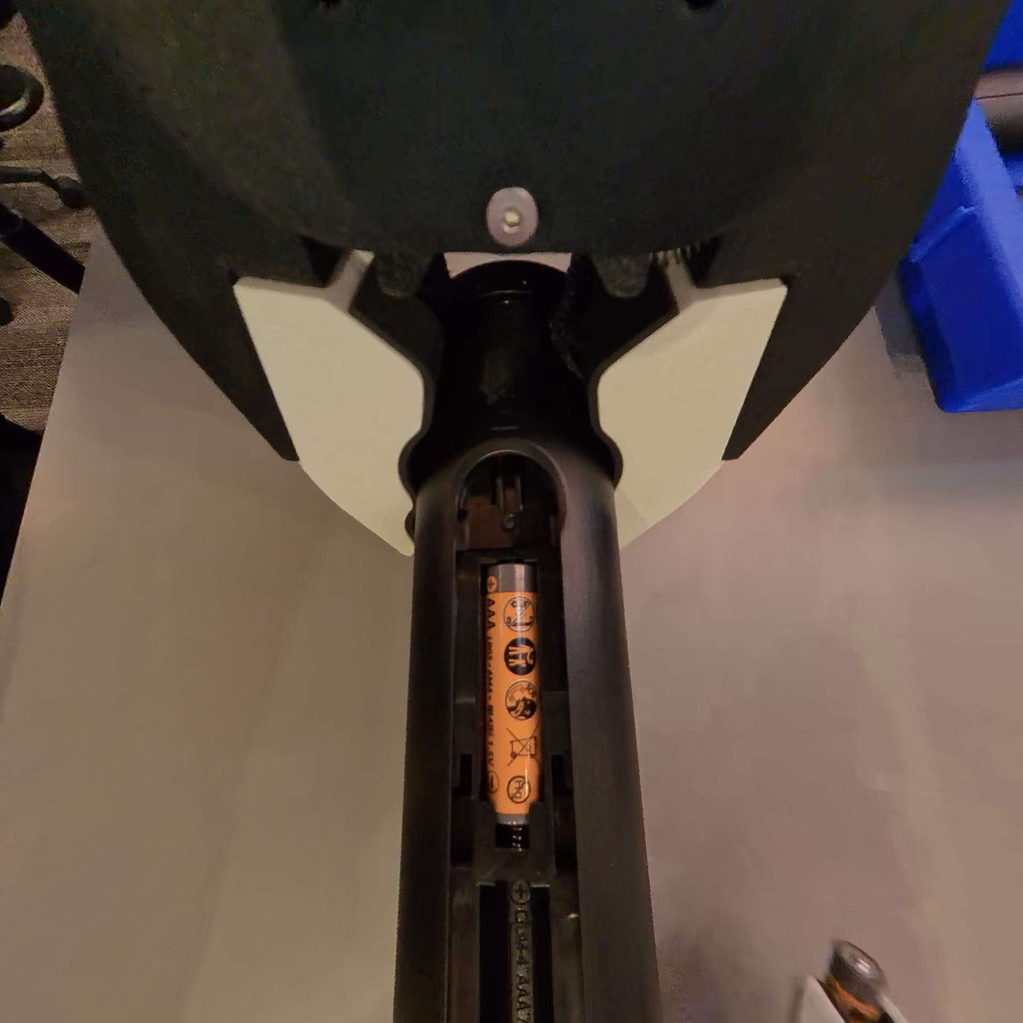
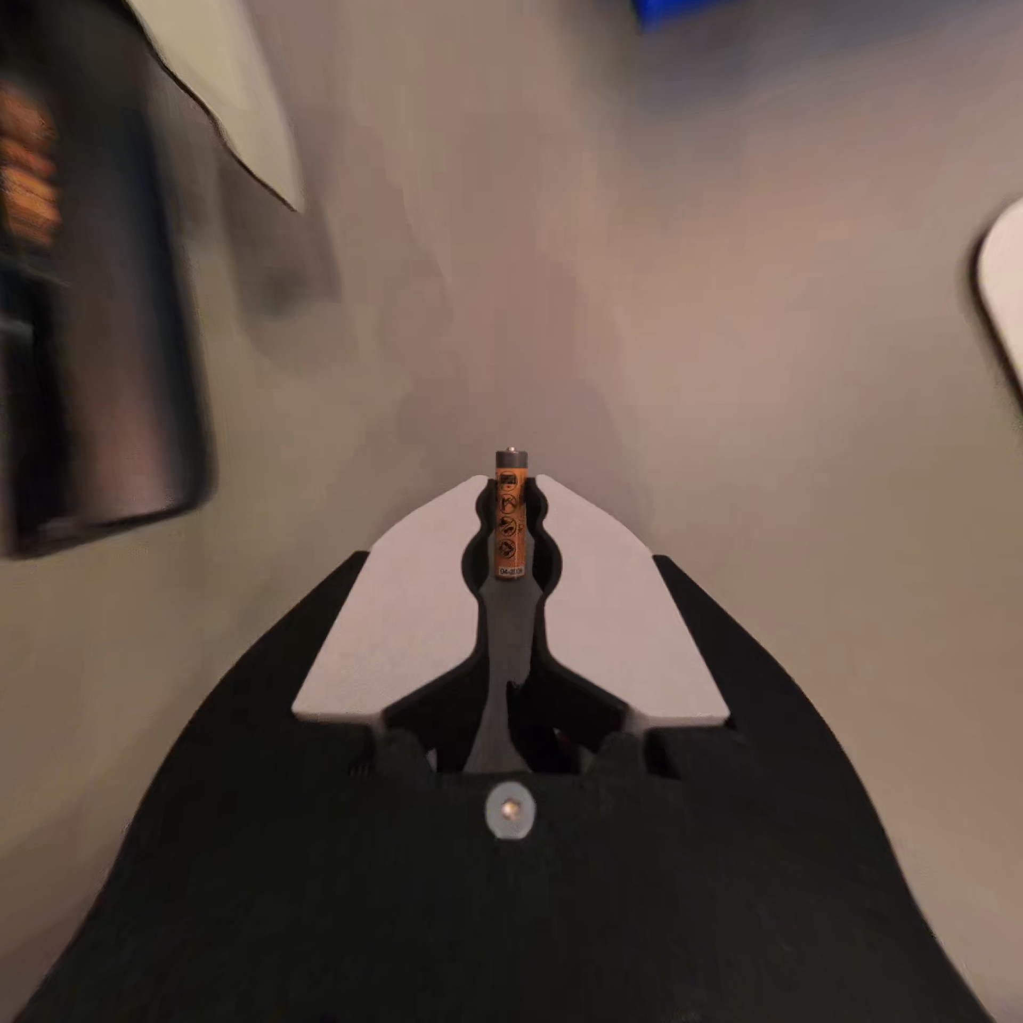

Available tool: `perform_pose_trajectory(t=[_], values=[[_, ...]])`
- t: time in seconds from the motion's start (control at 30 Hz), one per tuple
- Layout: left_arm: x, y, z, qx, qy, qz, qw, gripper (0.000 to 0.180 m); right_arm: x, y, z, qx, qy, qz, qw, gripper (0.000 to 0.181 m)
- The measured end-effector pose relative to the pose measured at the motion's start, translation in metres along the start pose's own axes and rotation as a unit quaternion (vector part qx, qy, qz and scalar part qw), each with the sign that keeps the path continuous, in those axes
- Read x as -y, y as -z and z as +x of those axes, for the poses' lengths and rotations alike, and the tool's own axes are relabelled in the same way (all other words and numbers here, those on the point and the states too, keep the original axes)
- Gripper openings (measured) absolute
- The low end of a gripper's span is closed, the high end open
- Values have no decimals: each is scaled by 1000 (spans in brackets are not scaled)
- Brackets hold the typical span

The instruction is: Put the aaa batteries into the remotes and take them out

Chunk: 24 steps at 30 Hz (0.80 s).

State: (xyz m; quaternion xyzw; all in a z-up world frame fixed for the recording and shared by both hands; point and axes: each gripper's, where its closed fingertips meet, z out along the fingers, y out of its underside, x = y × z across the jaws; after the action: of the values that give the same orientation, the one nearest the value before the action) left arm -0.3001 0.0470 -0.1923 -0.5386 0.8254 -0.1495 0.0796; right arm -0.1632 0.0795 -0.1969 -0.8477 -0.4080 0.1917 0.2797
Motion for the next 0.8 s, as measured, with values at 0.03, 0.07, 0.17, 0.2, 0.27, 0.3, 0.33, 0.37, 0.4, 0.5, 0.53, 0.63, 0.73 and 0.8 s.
perform_pose_trajectory(t=[0.03, 0.07, 0.17, 0.2, 0.27, 0.3, 0.33, 0.37, 0.4, 0.5, 0.53, 0.63, 0.73, 0.8], values=[[0, 0, 0, -1, -1, 0, 1000, 60, 16, 10, -9, 27, -2, 55, 998, 10], [1, 0, 0, -3, -2, -1, 1000, 60, 33, 23, -20, 62, -4, 112, 992, 10], [1, 0, -1, -10, -8, -16, 1000, 60, 66, 56, -50, 146, 14, 222, 964, 10], [3, 0, -1, -16, -10, -17, 1000, 60, 71, 62, -59, 165, 26, 234, 958, 10], [6, 1, -1, -26, -10, -18, 999, 60, 73, 66, -74, 200, 44, 239, 949, 10], [7, 1, -2, -32, -10, -19, 999, 60, 72, 63, -77, 199, 51, 232, 951, 10], [8, 1, -2, -38, -10, -20, 999, 60, 70, 60, -80, 203, 61, 225, 951, 10], [10, 1, -2, -44, -9, -20, 999, 60, 70, 59, -83, 207, 66, 225, 950, 10], [11, 1, -2, -49, -8, -21, 999, 60, 70, 58, -85, 206, 73, 226, 949, 10], [12, 0, -3, -64, -8, -30, 997, 60, 65, 53, -85, 192, 89, 205, 956, 10], [12, 0, -3, -70, -6, -31, 997, 60, 64, 52, -86, 188, 96, 197, 957, 10], [15, 1, -5, -80, 1, -30, 996, 60, 63, 52, -87, 186, 100, 190, 959, 10], [18, 2, -7, -88, 3, -27, 996, 60, 60, 49, -84, 176, 97, 185, 962, 10], [20, 4, -8, -90, 3, -26, 996, 60, 61, 49, -83, 171, 91, 195, 961, 10]])
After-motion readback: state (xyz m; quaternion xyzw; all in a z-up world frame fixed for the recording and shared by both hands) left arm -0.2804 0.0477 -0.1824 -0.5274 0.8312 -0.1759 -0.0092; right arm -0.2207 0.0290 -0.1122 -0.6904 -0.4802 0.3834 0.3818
